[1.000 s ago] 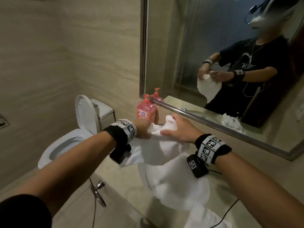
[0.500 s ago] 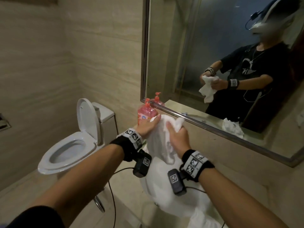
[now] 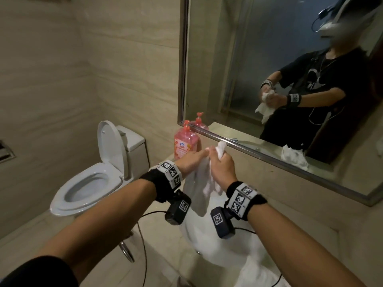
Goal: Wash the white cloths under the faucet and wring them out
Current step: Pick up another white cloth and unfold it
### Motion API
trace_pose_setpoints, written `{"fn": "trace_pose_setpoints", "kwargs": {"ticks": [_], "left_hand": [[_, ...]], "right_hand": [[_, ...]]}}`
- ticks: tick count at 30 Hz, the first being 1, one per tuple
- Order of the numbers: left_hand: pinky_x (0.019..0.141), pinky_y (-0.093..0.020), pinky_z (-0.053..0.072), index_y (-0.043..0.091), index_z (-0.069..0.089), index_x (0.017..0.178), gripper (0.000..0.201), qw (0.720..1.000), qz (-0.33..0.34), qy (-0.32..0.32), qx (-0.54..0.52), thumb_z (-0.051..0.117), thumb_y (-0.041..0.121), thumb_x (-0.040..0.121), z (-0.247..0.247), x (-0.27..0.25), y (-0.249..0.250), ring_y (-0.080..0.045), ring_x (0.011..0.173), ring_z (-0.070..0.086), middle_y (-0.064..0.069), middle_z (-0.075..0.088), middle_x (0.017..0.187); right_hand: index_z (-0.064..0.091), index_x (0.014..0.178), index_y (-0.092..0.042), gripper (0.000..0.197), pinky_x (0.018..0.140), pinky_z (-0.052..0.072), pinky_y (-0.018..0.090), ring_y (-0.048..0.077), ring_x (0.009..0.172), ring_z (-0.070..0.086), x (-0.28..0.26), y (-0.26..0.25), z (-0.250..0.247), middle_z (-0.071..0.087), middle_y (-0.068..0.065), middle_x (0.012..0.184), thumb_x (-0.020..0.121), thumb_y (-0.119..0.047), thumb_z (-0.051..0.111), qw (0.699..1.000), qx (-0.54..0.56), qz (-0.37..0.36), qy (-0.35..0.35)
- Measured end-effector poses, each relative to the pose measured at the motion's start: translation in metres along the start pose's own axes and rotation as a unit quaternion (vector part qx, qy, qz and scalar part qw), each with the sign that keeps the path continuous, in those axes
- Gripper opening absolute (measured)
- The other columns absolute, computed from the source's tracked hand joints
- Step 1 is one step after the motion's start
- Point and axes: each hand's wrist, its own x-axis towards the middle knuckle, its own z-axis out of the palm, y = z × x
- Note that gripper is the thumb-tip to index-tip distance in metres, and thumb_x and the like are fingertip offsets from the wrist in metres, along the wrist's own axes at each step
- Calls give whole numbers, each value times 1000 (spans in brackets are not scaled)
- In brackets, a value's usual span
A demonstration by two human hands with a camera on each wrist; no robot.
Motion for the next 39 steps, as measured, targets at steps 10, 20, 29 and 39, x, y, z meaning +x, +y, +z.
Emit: {"fn": "trace_pose_setpoints", "kwargs": {"ticks": [10, 20, 29, 39], "left_hand": [[97, -37, 48, 15, 60, 114, 38, 866, 4, -75, 494, 76, 22, 80, -61, -6, -4, -25, 103, 61, -4, 66, 111], [102, -48, 50, 16, 65, 123, 57, 999, -16, 14, -46, 68, 57, 83, -41, 0, -13, -28, 109, 66, -4, 68, 122], [94, -53, 54, -4, 60, 119, 64, 994, -41, 19, -99, 39, 54, 100, 8, 9, 6, -42, 104, 66, -28, 65, 113], [93, -43, 55, 10, 64, 118, 47, 993, -13, -97, 65, 76, 34, 79, -14, -3, 2, -30, 103, 69, -12, 71, 111]], "right_hand": [[59, 96, -29, 38, 57, 40, 7, 4, 80, 62, 23, 0, -58, 64, -17, 87, 72, -38, 87, 887, -326, -128, -302], [71, 93, -9, 26, 46, 48, 20, 8, 52, 67, 11, 25, -32, 72, 3, 68, 90, -34, 73, 997, 32, 59, -31], [67, 82, -15, 43, 52, 52, 25, 13, 61, 71, 3, -6, 16, 72, -2, 66, 98, -54, 56, 996, 68, 52, 38], [62, 75, -15, 49, 54, 50, 21, 20, 76, 70, 26, 22, -15, 68, -4, 74, 96, -59, 56, 996, -76, 18, -31]]}}
